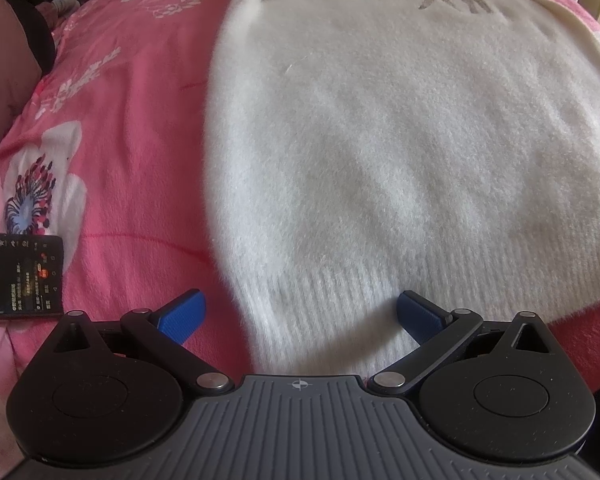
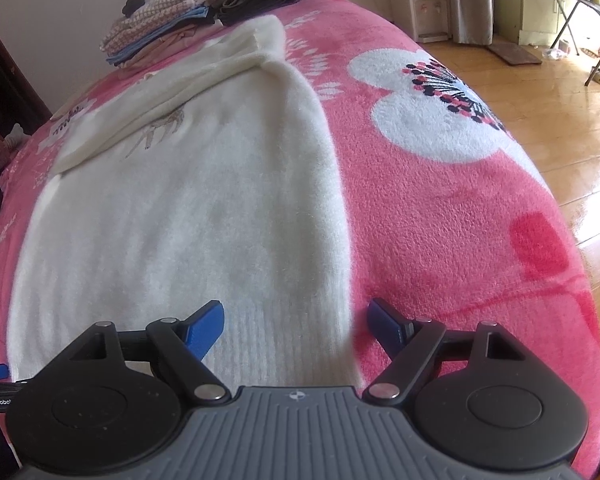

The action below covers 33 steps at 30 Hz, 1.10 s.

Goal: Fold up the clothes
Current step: 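Move both tools along the sweater hem, positioning at its ribbed edge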

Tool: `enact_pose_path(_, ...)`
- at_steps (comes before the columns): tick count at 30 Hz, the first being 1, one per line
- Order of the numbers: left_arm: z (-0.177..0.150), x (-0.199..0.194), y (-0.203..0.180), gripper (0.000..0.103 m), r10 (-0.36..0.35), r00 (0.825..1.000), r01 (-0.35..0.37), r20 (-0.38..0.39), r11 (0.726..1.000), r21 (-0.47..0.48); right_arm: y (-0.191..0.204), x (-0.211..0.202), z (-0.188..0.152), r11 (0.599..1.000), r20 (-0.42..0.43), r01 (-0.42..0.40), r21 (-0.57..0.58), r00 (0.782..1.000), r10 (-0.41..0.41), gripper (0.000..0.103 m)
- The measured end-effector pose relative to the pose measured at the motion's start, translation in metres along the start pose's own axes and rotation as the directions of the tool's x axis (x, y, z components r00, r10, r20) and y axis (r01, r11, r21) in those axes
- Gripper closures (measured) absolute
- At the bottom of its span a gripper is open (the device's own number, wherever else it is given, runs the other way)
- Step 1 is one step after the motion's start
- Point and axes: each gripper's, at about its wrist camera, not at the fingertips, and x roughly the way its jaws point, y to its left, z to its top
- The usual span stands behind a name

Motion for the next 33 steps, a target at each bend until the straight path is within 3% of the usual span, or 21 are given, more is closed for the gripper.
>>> enact_pose_path(7, -0.019, -0.010, 0.024, 0.000, -0.157, 0.986, 0.159, 0.048, 0.986, -0.057, -0.001, 0.000, -0.001, 1.000, 0.003, -0.005, 0.005, 1.000, 0.005, 0.020)
enact_pose_path(20, -0.016, -0.010, 0.044, 0.001, -0.185, 0.971, 0.212, 0.152, 0.958, -0.194, -0.001, 0.000, -0.001, 1.000, 0.005, -0.009, 0.015, 1.000, 0.009, 0.018)
enact_pose_path(24, -0.014, -0.005, 0.048, 0.007, -0.185, 0.970, 0.220, 0.161, 0.945, -0.243, -0.001, 0.000, -0.001, 1.000, 0.004, -0.010, 0.015, 1.000, 0.010, 0.018)
enact_pose_path(29, -0.019, -0.008, 0.051, 0.026, -0.170, 0.967, 0.211, 0.187, 0.951, -0.225, 0.001, 0.001, -0.001, 1.000, 0.003, -0.011, 0.015, 1.000, 0.011, 0.015)
enact_pose_path(33, -0.019, -0.008, 0.063, 0.036, -0.199, 0.955, 0.254, 0.221, 0.931, -0.260, 0.003, 0.002, -0.001, 1.000, 0.003, -0.005, 0.009, 1.000, 0.005, 0.014)
